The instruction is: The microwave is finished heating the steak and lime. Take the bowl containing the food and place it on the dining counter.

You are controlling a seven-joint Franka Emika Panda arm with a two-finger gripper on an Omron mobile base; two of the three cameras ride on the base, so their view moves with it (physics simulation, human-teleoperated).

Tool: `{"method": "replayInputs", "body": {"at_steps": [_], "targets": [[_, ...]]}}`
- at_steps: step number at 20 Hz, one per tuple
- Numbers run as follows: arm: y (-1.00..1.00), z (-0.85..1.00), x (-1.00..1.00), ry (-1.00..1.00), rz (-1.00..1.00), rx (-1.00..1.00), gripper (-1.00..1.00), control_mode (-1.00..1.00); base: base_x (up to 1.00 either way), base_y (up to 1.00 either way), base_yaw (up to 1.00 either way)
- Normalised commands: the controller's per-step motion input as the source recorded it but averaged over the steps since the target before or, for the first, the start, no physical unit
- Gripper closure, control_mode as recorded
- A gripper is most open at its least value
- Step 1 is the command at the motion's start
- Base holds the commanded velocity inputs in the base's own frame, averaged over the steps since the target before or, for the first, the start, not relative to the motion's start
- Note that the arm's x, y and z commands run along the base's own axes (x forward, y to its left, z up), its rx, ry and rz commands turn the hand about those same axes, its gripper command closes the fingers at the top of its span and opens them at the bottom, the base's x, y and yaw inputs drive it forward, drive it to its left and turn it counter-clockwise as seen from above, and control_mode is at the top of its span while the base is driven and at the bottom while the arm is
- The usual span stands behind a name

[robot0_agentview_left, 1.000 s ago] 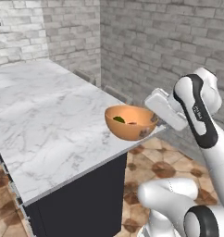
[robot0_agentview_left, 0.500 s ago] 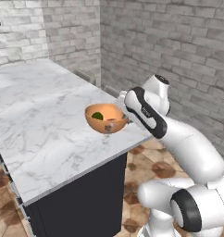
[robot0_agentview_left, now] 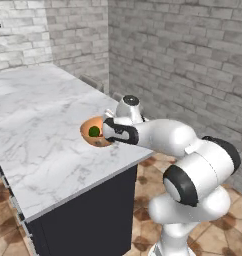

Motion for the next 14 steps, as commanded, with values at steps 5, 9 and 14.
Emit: {"method": "replayInputs", "body": {"at_steps": [5,9,14], "targets": [[0.14,-0.29,0.71,0.00,-0.03,-0.12,1.00,-1.00,0.00,0.00,0.00],[0.00,0.09,0.02,0.00,0.00,0.00,-1.00,-1.00,0.00,0.00,0.00],[-0.08,0.55,-0.54,-0.04,0.00,0.02,-1.00,-1.00,0.00,0.00,0.00]]}}
